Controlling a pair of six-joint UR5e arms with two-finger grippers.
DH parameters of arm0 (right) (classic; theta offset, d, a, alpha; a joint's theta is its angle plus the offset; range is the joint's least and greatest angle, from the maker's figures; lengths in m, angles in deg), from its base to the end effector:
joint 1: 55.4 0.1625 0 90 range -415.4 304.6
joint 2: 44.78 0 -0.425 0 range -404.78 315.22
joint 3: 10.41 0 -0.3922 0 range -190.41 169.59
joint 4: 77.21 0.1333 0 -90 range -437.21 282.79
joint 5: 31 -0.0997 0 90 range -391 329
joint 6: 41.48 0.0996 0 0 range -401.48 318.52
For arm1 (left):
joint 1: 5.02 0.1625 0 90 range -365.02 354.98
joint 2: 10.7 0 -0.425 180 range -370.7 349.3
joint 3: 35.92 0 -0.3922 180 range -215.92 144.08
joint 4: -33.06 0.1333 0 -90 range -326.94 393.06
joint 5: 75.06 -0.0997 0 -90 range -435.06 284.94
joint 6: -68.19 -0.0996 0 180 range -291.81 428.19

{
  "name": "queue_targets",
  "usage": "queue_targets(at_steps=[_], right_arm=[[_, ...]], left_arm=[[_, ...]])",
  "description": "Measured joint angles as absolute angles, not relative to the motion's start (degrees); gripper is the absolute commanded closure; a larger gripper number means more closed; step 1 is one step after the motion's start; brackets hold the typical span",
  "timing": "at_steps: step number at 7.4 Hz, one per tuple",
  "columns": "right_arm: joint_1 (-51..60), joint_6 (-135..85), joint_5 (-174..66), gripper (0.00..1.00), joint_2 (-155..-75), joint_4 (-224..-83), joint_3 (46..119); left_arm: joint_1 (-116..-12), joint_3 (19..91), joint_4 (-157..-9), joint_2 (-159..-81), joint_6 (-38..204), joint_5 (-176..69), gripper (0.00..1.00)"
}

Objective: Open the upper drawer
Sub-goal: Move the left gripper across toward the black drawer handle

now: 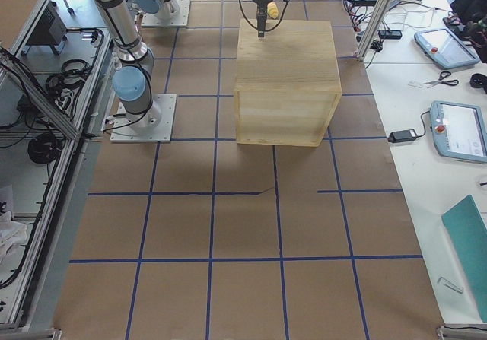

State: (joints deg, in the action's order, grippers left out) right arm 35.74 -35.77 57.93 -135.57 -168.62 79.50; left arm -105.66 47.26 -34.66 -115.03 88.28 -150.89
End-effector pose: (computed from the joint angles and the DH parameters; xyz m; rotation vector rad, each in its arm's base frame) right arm 0.1449 -0.4871 0.4980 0.1238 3.1175 -0.0605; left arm -0.2685 -0.5754 0.4551 0.1873 -2.8188 0.2600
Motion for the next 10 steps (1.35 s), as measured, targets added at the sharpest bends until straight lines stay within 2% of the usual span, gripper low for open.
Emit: queue_targets(at_steps=[10], right_arm=[[35.72,-35.77,57.89,0.00,-135.57,-168.62,79.50]], left_arm=[[-115.24,45.14,-27.39,-122.18,95.90,-148.55,0.00]])
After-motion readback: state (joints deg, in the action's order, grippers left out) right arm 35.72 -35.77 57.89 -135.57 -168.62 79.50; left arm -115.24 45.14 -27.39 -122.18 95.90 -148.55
